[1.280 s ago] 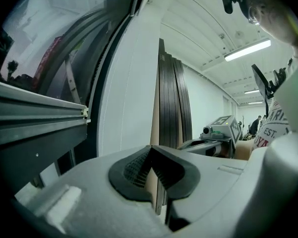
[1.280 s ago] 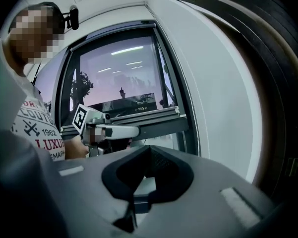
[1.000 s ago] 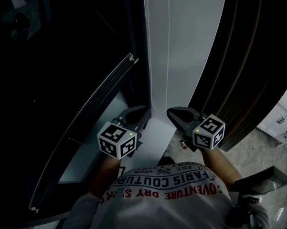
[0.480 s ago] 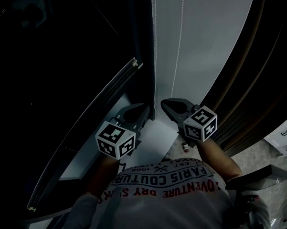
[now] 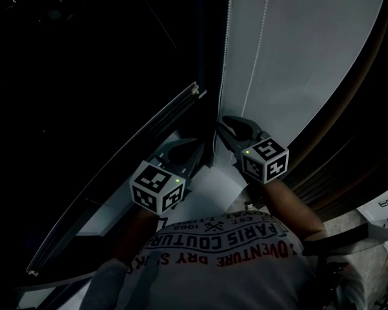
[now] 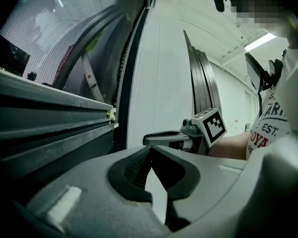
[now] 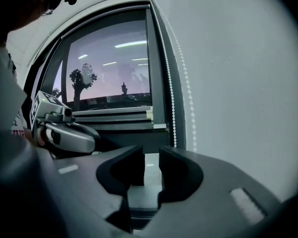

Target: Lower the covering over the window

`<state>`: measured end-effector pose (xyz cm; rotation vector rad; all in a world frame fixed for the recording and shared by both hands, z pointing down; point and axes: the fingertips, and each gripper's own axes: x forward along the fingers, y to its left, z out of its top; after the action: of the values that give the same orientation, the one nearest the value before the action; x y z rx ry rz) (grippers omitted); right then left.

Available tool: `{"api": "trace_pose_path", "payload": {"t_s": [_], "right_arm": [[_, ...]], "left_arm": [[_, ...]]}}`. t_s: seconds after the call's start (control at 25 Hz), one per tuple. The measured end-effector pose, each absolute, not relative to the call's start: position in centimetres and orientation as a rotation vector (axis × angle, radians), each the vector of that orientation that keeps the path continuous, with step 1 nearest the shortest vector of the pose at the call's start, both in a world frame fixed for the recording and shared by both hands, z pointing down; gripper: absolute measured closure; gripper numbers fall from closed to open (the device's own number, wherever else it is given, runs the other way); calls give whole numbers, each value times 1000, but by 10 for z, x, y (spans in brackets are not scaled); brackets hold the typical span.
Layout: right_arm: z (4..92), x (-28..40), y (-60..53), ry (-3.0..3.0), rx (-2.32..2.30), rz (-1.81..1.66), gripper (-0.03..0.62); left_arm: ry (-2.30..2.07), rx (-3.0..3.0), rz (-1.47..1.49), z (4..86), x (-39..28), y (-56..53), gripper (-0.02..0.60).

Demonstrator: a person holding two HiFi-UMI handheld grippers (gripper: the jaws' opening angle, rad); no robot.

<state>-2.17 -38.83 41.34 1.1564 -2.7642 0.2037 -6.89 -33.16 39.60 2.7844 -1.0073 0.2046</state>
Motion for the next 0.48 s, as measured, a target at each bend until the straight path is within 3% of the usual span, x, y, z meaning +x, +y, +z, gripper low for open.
{"api": "trace_pose_path", "payload": {"t_s": [0.24,0.48], "right_arm": [[408,-21,-422,-2734,1292,174,457],[400,-27,-439,-2703,1379,101,462]], "left_arm": [[-1019,2777,217,392,-73,-334,580],[-1018,2779,245,390,-76,-329,580]]}}
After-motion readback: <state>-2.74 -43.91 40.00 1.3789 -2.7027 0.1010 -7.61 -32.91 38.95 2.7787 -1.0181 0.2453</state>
